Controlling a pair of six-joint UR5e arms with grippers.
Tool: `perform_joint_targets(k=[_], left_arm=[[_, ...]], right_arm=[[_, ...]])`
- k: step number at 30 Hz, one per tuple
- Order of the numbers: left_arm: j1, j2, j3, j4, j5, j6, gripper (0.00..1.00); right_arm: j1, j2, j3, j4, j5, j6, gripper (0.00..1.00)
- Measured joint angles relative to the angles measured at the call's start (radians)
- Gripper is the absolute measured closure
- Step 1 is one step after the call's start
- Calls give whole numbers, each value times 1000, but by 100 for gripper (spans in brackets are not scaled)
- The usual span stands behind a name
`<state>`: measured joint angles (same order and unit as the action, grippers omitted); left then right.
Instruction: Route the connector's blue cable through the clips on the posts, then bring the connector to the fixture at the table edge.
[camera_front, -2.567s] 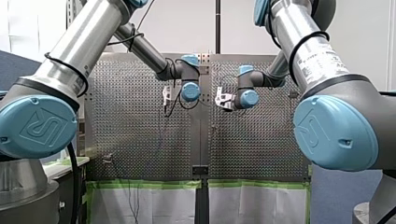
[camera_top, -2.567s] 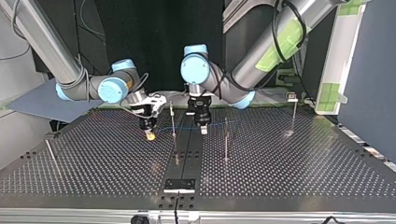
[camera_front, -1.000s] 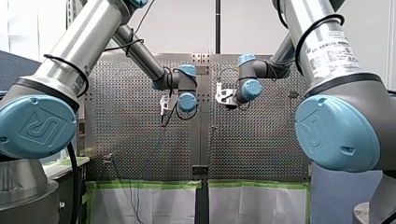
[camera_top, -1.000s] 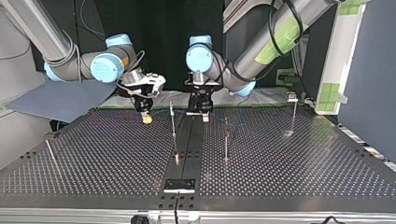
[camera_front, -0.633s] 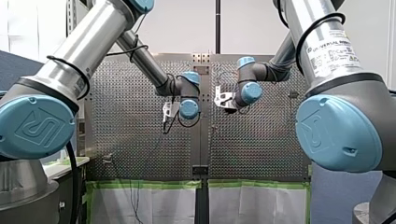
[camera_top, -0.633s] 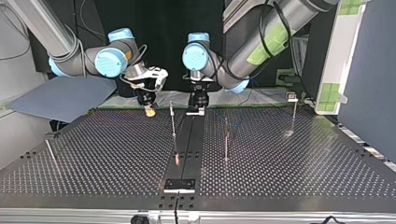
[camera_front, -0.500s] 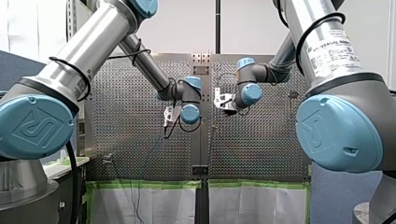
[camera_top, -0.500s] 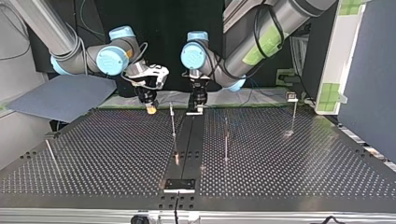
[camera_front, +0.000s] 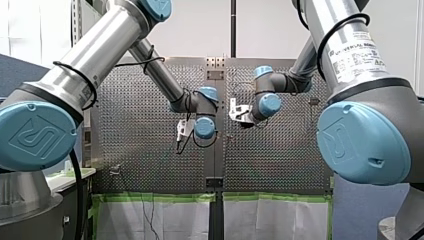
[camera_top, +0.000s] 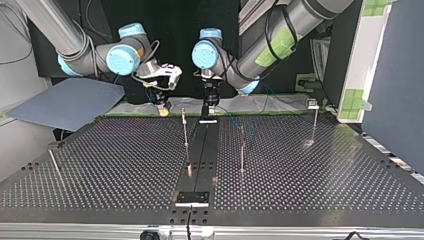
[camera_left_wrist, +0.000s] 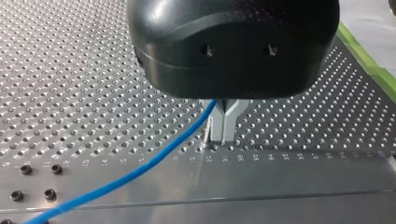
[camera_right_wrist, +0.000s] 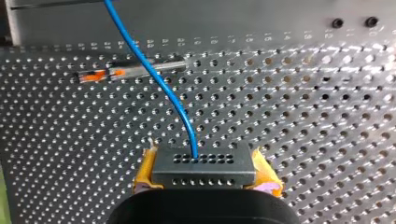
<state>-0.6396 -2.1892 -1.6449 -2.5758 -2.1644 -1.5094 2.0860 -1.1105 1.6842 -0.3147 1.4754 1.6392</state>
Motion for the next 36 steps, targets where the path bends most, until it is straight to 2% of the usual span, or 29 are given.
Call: perform_joint_targets(k=[4, 11, 19, 36], left_arm=[[0, -2, -1, 1, 2, -1, 100], [-2, -6, -1, 6, 4, 0, 100], [-4, -6, -1, 12, 4, 0, 100], [-5, -10, -1, 14, 5, 1, 100]], right_arm=[[-1, 0, 19, -29, 2, 4, 100], [-6, 2, 51, -73, 26, 0, 100], [-26, 13, 78, -138, 47, 0, 100], [-59, 107, 79, -174, 53, -10, 100]])
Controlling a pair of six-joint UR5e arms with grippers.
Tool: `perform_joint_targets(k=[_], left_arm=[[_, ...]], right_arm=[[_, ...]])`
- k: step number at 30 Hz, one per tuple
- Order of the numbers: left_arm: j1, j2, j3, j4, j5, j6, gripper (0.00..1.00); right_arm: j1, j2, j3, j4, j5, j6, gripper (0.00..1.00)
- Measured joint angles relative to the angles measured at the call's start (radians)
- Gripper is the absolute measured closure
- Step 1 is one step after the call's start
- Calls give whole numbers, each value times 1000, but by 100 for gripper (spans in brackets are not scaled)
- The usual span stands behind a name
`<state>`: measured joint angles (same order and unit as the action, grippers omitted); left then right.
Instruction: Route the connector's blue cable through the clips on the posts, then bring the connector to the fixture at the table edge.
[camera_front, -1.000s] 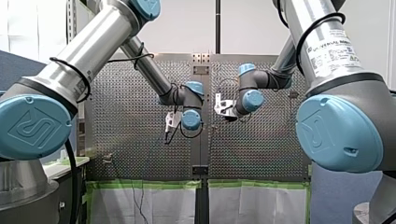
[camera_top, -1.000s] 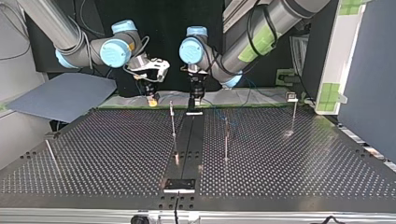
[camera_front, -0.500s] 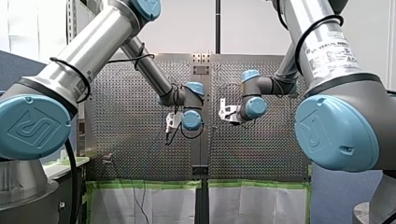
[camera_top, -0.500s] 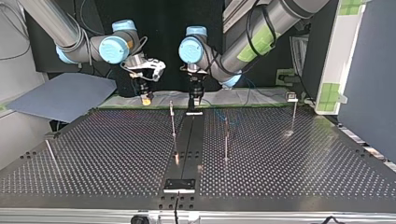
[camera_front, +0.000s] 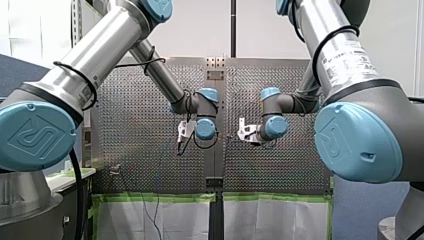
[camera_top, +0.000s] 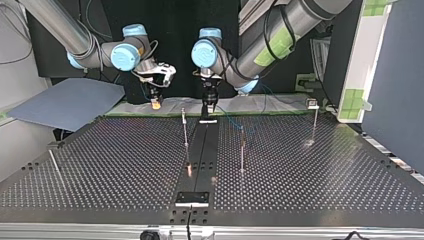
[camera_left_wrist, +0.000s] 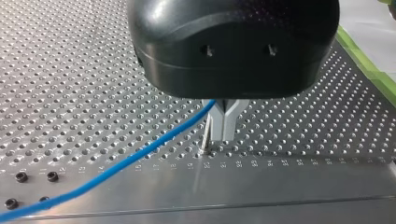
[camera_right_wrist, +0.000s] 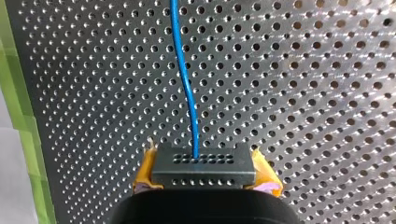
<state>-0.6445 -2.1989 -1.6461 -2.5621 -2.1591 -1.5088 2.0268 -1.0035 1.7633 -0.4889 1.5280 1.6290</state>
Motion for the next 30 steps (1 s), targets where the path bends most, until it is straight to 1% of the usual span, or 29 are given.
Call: perform_joint_targets(k=[6, 11, 15, 22, 30], left_arm=[[-2, -34, 4, 1, -4, 0, 100], [-3, -64, 8, 13, -5, -4, 100], [-2, -69, 9, 17, -6, -5, 100], [0, -70, 10, 21, -9, -5, 100], [2, -70, 10, 22, -13, -3, 100]], right_arm=[[-16, 4, 0, -17, -4, 1, 100], [-37, 5, 0, -36, -18, 3, 100], [-52, 5, -1, -48, -27, 5, 100], [-73, 7, 0, -68, -61, 6, 100], [-82, 19, 0, -79, -73, 2, 100]])
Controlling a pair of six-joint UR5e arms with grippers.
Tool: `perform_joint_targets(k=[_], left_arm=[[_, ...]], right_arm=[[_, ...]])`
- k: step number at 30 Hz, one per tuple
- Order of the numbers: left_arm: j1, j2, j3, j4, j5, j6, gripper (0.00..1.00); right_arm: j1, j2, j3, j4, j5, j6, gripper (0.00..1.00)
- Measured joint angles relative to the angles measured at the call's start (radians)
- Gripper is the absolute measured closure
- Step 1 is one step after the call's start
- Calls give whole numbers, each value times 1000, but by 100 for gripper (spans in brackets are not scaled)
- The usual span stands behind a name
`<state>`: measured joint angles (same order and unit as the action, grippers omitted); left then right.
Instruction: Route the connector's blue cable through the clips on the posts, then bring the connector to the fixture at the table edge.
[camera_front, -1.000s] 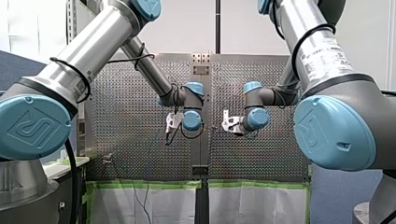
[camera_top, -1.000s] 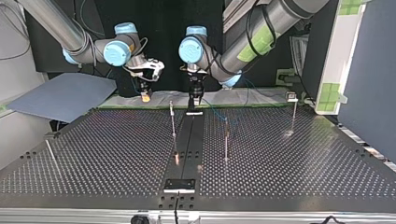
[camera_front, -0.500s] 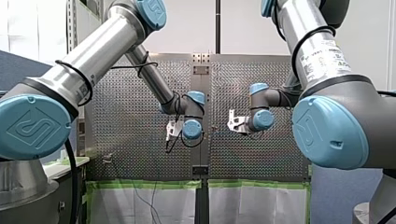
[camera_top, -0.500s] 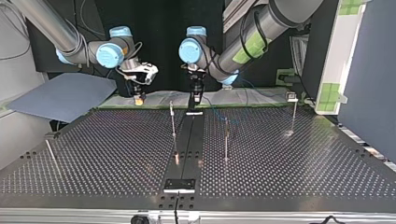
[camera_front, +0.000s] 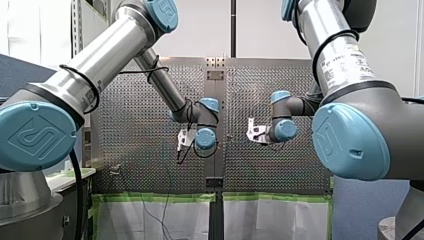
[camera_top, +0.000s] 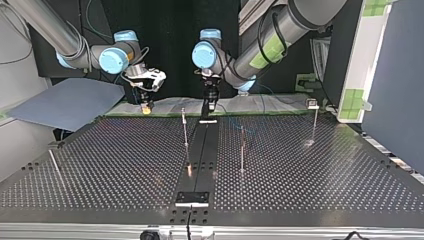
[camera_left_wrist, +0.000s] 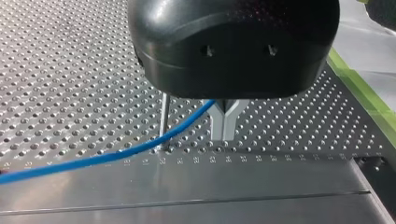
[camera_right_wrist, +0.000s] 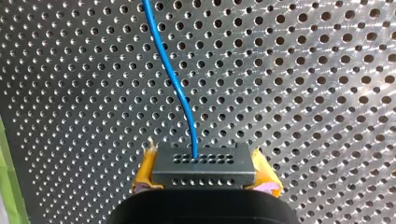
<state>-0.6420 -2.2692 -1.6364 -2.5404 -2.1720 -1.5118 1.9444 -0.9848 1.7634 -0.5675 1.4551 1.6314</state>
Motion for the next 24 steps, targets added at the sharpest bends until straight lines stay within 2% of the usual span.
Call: perform_joint_targets(k=[6, 13, 24], left_arm=[[-1, 0, 2, 11, -4, 4, 100], [-5, 0, 10, 16, -23, 16, 100], [-11, -1, 22, 32, -14, 27, 100]], right_arm=[[-10, 8, 0, -20, -14, -2, 100], [-33, 20, 0, -44, -34, -3, 100], [-64, 22, 0, -61, -58, -4, 100]])
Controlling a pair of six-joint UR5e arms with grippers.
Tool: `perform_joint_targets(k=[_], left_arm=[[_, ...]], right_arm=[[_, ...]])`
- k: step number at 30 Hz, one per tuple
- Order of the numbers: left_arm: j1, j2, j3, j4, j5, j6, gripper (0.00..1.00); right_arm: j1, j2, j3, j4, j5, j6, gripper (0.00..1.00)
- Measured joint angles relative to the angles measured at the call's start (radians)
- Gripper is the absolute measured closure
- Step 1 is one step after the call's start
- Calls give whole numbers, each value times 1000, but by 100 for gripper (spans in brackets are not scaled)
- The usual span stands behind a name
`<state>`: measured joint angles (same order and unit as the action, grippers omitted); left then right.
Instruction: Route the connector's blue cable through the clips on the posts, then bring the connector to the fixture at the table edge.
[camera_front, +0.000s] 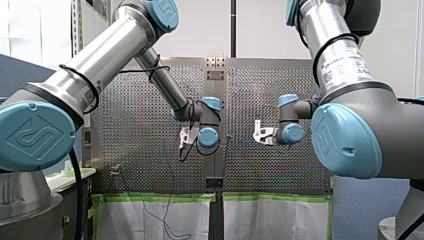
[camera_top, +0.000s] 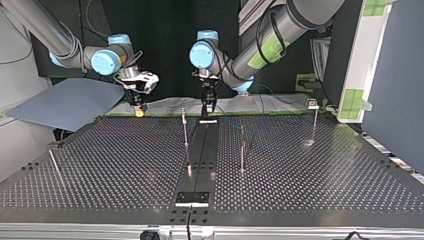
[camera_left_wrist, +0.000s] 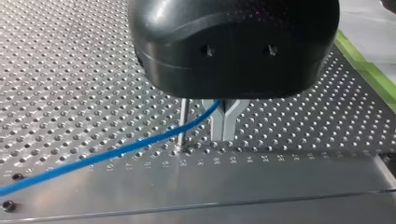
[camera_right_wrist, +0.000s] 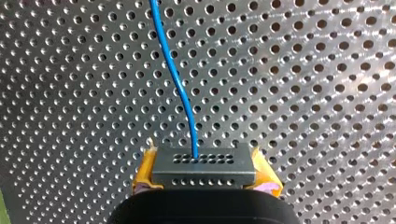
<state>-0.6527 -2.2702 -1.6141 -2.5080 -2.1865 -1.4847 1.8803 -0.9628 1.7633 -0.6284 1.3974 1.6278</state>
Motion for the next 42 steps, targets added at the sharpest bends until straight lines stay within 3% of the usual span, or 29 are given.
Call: perform_joint_targets(k=[13, 25, 32, 42], left_arm=[[-1, 0, 5, 17, 6, -3, 100], [4, -5, 14, 28, 15, -3, 100], [10, -5, 31, 28, 17, -4, 100], [21, -5, 39, 30, 46, -14, 100]], right_arm=[[-28, 0, 0, -9, -31, 6, 100], [-29, 0, 0, -14, -42, 9, 100], [-31, 0, -1, -35, -43, 23, 100], [-40, 1, -2, -51, -43, 28, 100]])
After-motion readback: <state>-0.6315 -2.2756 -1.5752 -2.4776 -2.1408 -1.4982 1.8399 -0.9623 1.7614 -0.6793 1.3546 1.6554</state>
